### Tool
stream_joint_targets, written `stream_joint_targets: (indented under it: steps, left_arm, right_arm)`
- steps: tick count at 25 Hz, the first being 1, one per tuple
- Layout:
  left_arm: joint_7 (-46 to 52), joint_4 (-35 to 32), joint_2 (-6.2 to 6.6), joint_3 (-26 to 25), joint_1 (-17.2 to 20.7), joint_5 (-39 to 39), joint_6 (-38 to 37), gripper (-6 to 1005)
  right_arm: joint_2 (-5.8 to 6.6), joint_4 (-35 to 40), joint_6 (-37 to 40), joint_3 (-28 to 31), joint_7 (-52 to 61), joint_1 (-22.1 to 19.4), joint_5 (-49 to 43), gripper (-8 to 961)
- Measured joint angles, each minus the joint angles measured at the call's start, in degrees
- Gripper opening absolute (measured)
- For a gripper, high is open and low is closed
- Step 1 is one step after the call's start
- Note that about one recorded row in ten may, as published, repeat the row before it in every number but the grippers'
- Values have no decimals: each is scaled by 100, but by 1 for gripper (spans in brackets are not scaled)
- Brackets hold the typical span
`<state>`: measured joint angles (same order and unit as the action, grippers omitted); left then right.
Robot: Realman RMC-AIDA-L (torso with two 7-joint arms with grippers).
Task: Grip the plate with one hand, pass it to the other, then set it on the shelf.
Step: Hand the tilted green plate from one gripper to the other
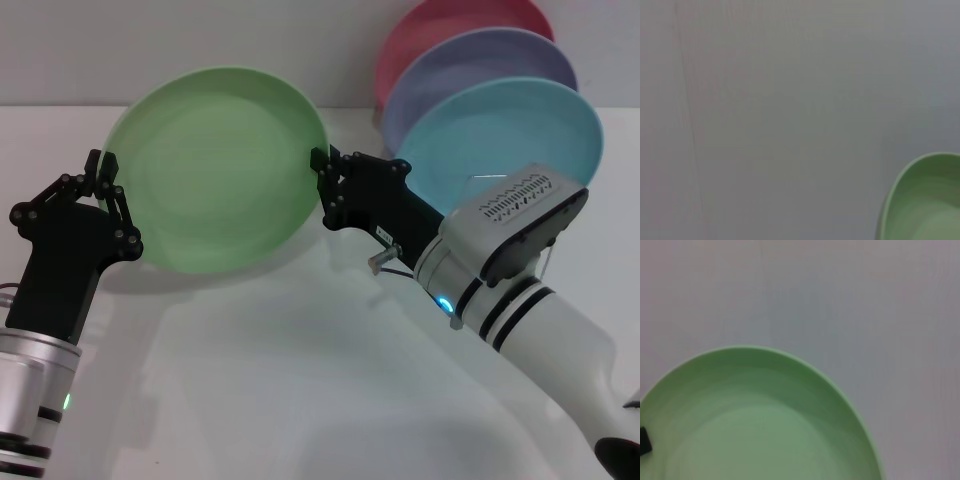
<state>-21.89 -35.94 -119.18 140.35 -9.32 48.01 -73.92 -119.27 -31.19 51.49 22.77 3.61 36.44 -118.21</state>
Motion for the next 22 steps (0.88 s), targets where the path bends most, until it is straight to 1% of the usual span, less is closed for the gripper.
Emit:
stream_joint_targets:
  steps: [16, 22]
  left_arm:
    - [26, -13, 0, 16, 0, -12, 0, 73]
    - [75, -10, -4, 24, -1, -66, 6, 74]
  right_arm:
    - [0, 19, -43, 3, 2, 45, 3, 28]
    - [-3, 15, -39, 150, 2, 16, 2, 25]
